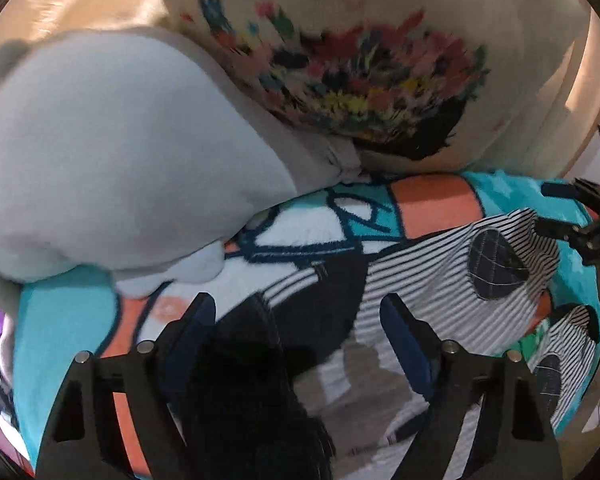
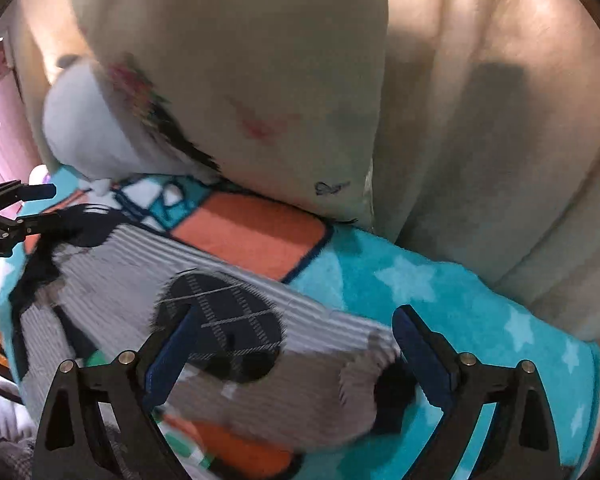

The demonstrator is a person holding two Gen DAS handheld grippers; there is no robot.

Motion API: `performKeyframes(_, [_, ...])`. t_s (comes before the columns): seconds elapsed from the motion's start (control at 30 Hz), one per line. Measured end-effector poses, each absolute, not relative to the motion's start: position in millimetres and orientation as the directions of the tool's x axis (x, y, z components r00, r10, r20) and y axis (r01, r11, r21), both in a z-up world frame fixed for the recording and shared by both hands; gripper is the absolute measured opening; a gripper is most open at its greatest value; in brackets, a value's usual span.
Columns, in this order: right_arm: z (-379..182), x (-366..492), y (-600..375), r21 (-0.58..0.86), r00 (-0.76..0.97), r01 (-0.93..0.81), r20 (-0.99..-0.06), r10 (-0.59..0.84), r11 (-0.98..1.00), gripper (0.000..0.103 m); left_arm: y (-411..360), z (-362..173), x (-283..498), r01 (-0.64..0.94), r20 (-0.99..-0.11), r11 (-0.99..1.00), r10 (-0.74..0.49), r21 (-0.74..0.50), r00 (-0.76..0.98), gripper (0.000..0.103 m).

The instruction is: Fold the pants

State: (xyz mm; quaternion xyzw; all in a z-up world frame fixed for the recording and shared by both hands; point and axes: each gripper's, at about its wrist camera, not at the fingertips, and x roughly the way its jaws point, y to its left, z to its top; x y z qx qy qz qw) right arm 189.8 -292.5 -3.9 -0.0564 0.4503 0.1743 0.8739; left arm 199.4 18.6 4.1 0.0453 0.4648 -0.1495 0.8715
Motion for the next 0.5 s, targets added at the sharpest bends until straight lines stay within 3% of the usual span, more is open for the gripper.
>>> performKeyframes(0.17, [-30,224,-293,0.143,0.431,-0.413,-0.839,0.332,0.899,0.096,14,-11,226,0.371,-0.844,0.925,-0.264,-0.084,0.467,0.084])
performKeyframes(0.37, [-53,239,-286,0.122,0.373,-0.456,-0.873,0.314,0.881,0.096,6,-41,253,0.451,-0.893,0.879,-0.318,-0.152,0.319,0.084])
performKeyframes(0.5, [-62,235,-281,0.077,0.357,-0.493,-0.890,0.283,0.867,0.096,0,-43,251,0.481,-0.894,0.869,-0.305,-0.120,0.328,0.084])
